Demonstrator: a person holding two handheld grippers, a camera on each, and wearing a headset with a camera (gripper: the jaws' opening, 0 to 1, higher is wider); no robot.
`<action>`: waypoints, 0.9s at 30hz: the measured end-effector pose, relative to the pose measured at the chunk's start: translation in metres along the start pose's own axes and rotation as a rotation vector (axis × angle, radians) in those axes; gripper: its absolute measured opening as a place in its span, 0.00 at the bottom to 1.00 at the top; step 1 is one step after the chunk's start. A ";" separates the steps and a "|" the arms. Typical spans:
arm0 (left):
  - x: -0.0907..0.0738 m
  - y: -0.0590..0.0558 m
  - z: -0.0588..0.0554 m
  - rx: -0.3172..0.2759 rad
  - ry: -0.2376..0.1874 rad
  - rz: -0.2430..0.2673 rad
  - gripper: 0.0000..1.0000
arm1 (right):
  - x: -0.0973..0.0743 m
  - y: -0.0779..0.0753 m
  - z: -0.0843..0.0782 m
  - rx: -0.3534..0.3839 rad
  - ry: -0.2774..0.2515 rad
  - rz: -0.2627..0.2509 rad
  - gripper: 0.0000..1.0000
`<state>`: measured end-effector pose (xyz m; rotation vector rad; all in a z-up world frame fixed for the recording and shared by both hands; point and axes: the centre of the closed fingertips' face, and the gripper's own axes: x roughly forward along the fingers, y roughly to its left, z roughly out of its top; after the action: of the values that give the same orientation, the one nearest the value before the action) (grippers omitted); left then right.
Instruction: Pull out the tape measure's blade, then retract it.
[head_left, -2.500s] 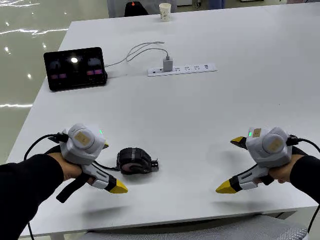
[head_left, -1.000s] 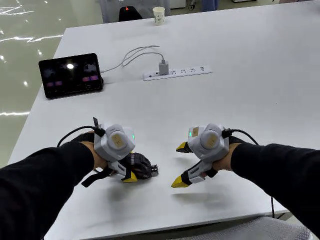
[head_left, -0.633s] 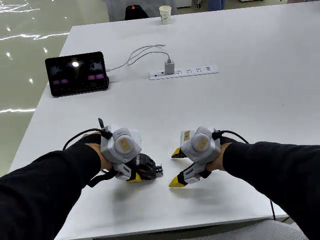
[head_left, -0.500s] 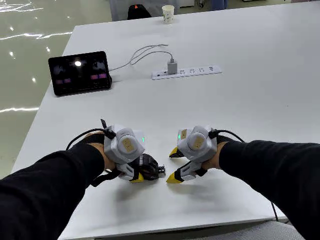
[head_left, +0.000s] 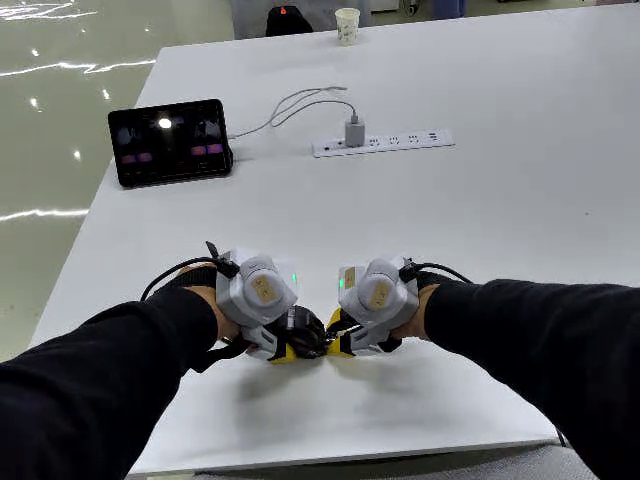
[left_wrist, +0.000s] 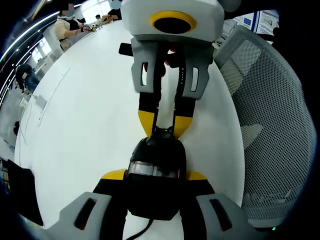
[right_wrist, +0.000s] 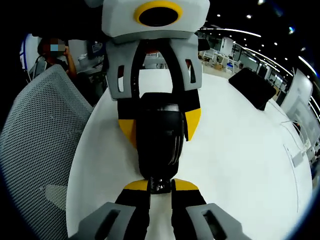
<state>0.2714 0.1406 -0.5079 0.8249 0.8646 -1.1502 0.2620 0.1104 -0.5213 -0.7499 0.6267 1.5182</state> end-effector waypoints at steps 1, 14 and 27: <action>0.000 0.000 0.000 0.001 0.001 -0.001 0.35 | -0.001 0.000 0.000 0.002 0.000 0.003 0.13; 0.000 0.000 0.000 -0.015 -0.011 0.002 0.35 | 0.000 0.001 -0.001 0.027 -0.007 0.040 0.11; -0.001 0.001 0.000 -0.026 -0.016 -0.018 0.35 | -0.002 0.000 -0.005 0.023 -0.018 0.049 0.10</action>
<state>0.2718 0.1413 -0.5074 0.7866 0.8742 -1.1577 0.2623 0.1054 -0.5228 -0.7069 0.6518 1.5583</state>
